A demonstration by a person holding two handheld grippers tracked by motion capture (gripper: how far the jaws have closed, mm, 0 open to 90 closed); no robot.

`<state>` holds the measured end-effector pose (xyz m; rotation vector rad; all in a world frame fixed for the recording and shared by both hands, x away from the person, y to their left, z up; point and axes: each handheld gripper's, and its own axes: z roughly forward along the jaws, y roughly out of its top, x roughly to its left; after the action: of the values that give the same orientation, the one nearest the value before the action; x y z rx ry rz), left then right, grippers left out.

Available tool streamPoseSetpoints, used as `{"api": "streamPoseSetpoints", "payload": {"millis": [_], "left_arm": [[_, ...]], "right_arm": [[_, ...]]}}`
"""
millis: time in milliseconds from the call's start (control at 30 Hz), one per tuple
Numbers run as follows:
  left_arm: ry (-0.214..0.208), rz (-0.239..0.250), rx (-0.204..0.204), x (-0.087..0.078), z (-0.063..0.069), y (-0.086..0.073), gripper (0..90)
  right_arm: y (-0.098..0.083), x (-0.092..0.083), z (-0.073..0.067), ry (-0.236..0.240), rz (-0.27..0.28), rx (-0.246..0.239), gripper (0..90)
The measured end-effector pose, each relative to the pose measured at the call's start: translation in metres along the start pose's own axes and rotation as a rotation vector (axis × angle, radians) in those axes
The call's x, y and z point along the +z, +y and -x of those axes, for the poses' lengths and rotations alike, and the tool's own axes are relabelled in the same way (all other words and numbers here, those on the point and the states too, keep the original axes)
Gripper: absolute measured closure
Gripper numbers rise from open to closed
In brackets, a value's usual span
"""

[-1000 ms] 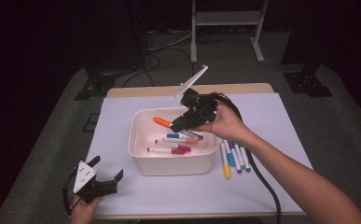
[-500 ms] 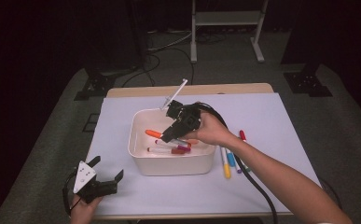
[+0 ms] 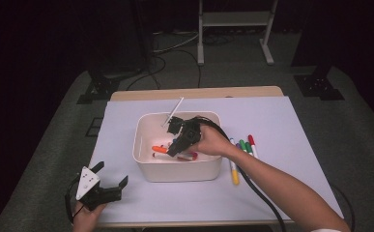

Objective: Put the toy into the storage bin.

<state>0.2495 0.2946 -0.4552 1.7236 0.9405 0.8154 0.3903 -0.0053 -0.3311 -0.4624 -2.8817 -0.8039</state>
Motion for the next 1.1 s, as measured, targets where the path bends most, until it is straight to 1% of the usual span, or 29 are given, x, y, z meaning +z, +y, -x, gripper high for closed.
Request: {"api": "streamPoseSetpoints", "payload": {"millis": [100,133,167,367,467,533,600,633,733,767,800,833,867,967,1000,1100], "left_arm": [[-0.001,0.0,0.0,0.0,0.0,0.0,0.0],[-0.001,0.0,0.001,0.0,0.0,0.0,0.0],[-0.001,-0.001,0.001,0.0,0.0,0.0,0.0],[-0.002,0.002,-0.001,0.0,0.0,0.0,0.0],[-0.002,0.002,-0.001,0.0,0.0,0.0,0.0],[-0.002,0.002,-0.001,0.0,0.0,0.0,0.0],[-0.002,0.001,-0.001,0.0,0.0,0.0,0.0],[-0.002,0.001,0.001,0.0,0.0,0.0,0.0],[-0.001,0.002,0.0,0.0,0.0,0.0,0.0],[-0.001,0.002,0.0,0.0,0.0,0.0,0.0],[-0.001,0.003,-0.002,0.001,0.0,0.0,0.0],[-0.001,0.003,-0.002,0.001,0.0,0.0,0.0],[0.0,0.001,0.002,0.0,0.0,0.0,0.0],[0.001,0.0,0.002,0.0,0.0,0.0,0.0],[0.001,0.002,0.004,0.0,0.0,0.0,0.0],[0.001,0.003,0.006,0.0,0.0,0.0,0.0]], "right_arm": [[0.0,0.007,0.001,0.003,-0.023,-0.016,75.8],[0.0,0.009,0.0,0.011,-0.031,-0.011,75.8],[0.001,0.011,0.001,0.014,-0.038,-0.018,75.8],[0.001,0.025,-0.001,0.016,-0.108,-0.039,75.7],[0.0,0.028,0.0,0.008,-0.124,-0.044,75.2],[-0.001,0.028,0.001,0.022,-0.128,-0.03,70.3],[-0.002,0.028,0.002,0.019,-0.125,-0.028,68.6],[-0.003,0.026,0.002,0.017,-0.123,-0.024,70.7],[-0.005,0.022,0.001,0.008,-0.1,-0.023,70.5],[-0.005,0.022,0.001,0.008,-0.1,-0.023,70.5],[-0.007,0.014,0.0,-0.001,-0.081,-0.023,70.2],[-0.007,0.014,0.0,-0.001,-0.081,-0.023,70.2],[-0.009,0.005,0.0,-0.003,-0.055,-0.019,69.4],[-0.013,-0.011,-0.001,-0.015,-0.014,-0.009,69.1],[-0.015,-0.017,0.0,-0.023,0.001,-0.013,68.7],[-0.023,-0.036,0.001,-0.039,0.05,0.011,67.5]]}}
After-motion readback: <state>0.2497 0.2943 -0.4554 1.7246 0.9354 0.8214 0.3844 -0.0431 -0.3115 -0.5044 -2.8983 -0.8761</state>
